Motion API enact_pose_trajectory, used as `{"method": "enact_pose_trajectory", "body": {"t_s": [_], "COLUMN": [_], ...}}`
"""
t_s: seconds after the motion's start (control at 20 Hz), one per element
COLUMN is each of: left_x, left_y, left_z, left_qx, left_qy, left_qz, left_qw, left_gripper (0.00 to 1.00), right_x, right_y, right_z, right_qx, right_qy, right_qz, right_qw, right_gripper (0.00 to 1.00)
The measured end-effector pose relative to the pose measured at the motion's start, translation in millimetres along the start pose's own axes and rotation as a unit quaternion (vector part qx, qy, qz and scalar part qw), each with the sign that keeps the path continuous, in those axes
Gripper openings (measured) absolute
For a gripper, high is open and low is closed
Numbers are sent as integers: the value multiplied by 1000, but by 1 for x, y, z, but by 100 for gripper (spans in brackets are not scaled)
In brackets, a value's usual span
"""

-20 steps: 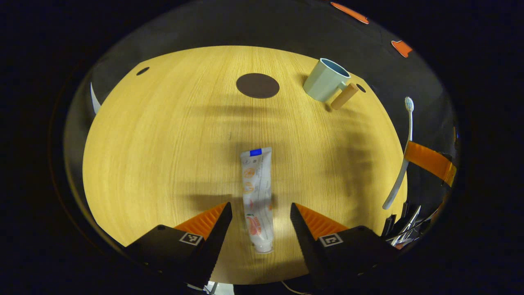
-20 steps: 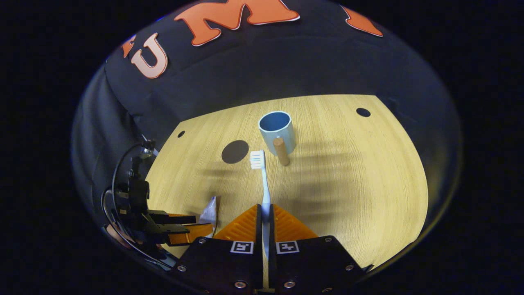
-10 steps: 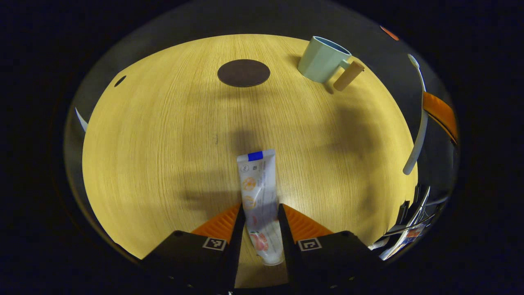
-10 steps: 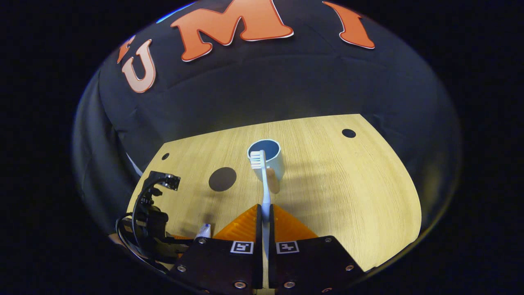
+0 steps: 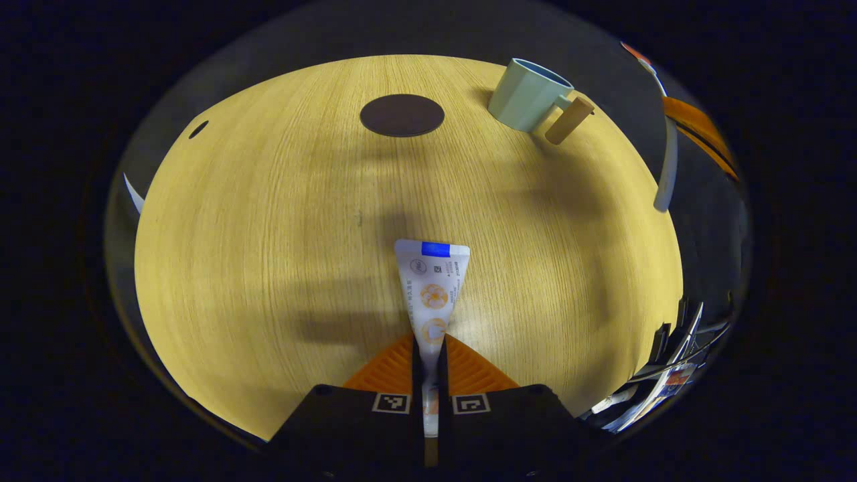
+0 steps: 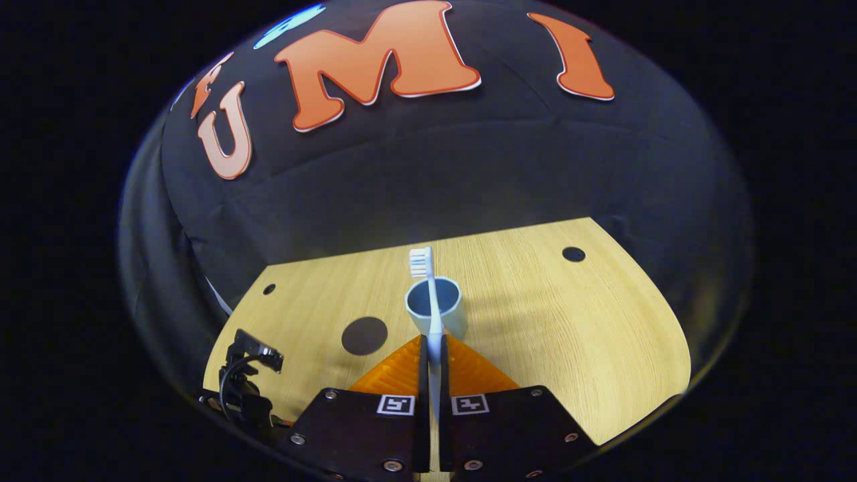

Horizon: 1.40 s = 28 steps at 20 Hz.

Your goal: Put the toothbrush and toothpaste on the desktop into the cup, then pick up the cup and place it on the coaster on the desktop.

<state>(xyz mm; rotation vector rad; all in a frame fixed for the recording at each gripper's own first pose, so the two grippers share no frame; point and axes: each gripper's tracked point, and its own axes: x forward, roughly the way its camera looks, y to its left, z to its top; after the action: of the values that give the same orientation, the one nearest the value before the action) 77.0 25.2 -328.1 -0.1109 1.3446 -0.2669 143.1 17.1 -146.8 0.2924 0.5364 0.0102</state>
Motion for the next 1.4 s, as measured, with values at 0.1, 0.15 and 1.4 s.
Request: {"method": "enact_pose_trajectory", "body": {"t_s": [0.1,0.15,1.4], "left_x": [-7,-20,-131], "left_y": [2,-7,-7], "left_z": [11,5,55], "left_qx": [-8,-18,-76], "left_qy": [-13,-14,-52], "left_qz": [8,8,40], "left_qw": [1000,1000,995], "left_gripper": [8,8,8], "right_x": [7,10,135], "right_y": [8,9,19], "right_z": [16,23,80], "right_qx": [-11,-22,-86], "right_qy": [-21,-33,-211], "right_qz": [28,38,136], "right_qw": [999,998,964], "right_gripper": [6,6,6]}}
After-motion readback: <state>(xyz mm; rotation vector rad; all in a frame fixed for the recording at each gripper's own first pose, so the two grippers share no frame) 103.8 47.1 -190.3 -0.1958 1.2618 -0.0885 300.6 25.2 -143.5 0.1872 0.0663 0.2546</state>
